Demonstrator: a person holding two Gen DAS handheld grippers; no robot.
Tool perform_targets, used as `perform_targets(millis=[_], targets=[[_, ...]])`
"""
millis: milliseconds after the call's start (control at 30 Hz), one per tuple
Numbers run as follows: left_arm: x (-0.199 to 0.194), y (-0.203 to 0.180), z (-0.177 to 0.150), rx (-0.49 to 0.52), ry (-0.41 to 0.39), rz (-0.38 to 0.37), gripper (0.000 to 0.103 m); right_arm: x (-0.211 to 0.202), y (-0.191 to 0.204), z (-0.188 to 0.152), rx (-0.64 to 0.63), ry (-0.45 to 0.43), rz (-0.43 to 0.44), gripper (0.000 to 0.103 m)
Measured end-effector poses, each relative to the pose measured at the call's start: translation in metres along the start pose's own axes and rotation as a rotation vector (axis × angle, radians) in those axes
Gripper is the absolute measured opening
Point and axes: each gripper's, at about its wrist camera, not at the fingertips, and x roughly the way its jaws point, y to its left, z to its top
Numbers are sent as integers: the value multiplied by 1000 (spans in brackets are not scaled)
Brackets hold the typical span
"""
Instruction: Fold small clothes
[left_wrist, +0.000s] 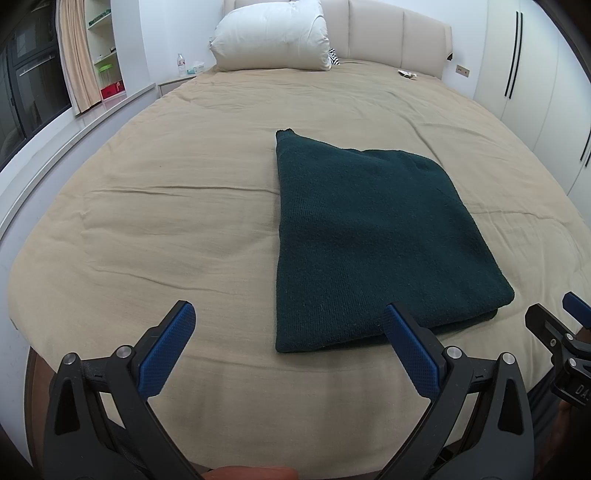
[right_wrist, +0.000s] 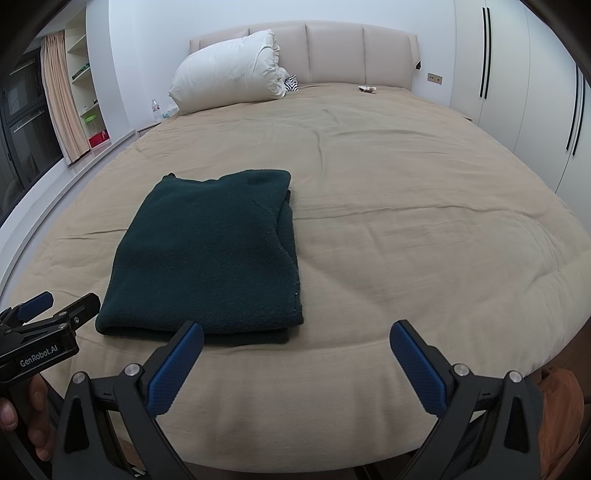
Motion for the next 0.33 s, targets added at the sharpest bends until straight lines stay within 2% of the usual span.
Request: perform_targets(millis=[333], targets=[[-2,-1,-2,5,-16,0,103,-1,1,-2,4,4,5,103]])
